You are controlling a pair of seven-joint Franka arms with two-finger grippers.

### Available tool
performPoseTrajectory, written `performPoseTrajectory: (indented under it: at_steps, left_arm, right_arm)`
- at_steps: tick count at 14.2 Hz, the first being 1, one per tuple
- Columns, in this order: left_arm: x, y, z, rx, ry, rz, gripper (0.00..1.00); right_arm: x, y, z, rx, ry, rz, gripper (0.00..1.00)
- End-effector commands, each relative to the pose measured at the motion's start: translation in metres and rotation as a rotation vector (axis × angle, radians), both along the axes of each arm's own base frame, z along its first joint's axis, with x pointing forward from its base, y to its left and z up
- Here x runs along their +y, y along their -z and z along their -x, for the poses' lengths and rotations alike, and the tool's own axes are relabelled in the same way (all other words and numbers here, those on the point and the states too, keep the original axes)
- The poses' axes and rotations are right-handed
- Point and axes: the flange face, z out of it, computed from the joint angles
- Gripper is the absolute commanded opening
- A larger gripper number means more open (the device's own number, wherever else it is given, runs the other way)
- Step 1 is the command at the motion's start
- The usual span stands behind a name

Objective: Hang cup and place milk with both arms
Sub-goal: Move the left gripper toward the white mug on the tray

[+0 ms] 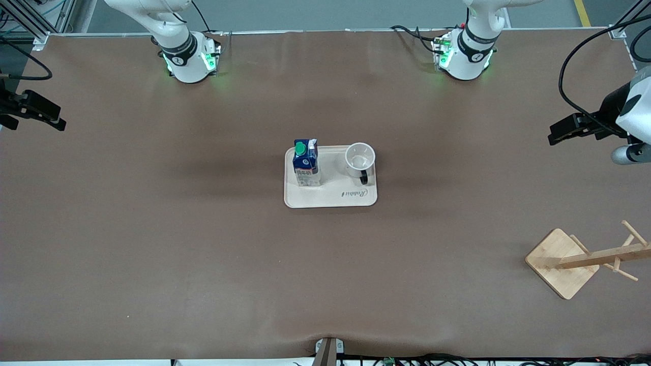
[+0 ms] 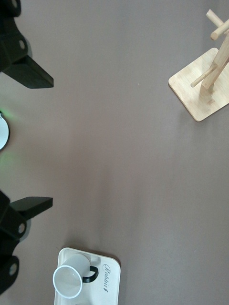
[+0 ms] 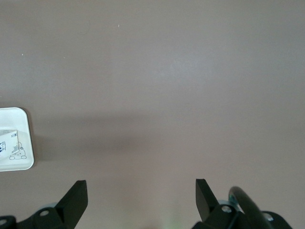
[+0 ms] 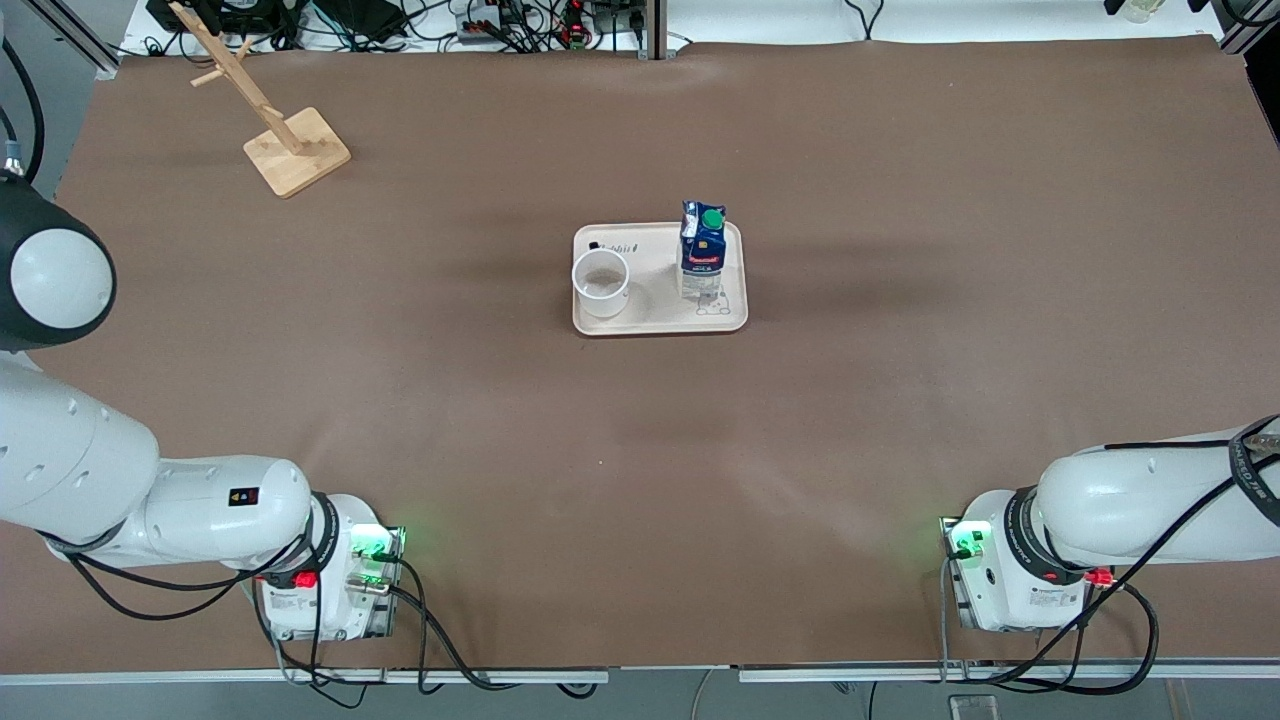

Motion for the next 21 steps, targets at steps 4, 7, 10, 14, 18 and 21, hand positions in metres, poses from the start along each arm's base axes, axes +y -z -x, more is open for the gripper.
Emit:
performPoseTrajectory:
  at_steps: [4, 7, 10, 14, 18, 21]
  left_arm:
    - [0.011, 0.000, -0.001, 0.009, -0.005, 0.010, 1.00]
    - [0.003, 0.025, -0.013, 0.054, 0.006, 0.023, 1.00]
    - [-0.010, 0.032, -0.012, 0.070, 0.015, 0.029, 1.00]
    - [-0.062, 0.055, 0.002, 0.139, 0.084, 0.012, 1.00]
    - [-0.120, 0.088, 0.016, 0.172, 0.171, 0.001, 1.00]
    - [-0.174, 0.116, 0.029, 0.153, 0.140, -0.017, 1.00]
  right_arm:
    - [-0.002, -0.004, 0.000, 0.002, 0.005, 0.001, 1.00]
    - [-0.003, -0.004, 0.000, 0.002, 0.008, 0.001, 1.00]
    - [-0.003, -0.003, 0.000, 0.003, 0.006, 0.001, 1.00]
    - [-0.003, -0.003, 0.000, 0.003, 0.006, 0.001, 1.00]
    - [-0.003, -0.003, 0.000, 0.003, 0.006, 0.001, 1.00]
    - [-0.002, -0.003, 0.000, 0.003, 0.005, 0.001, 1.00]
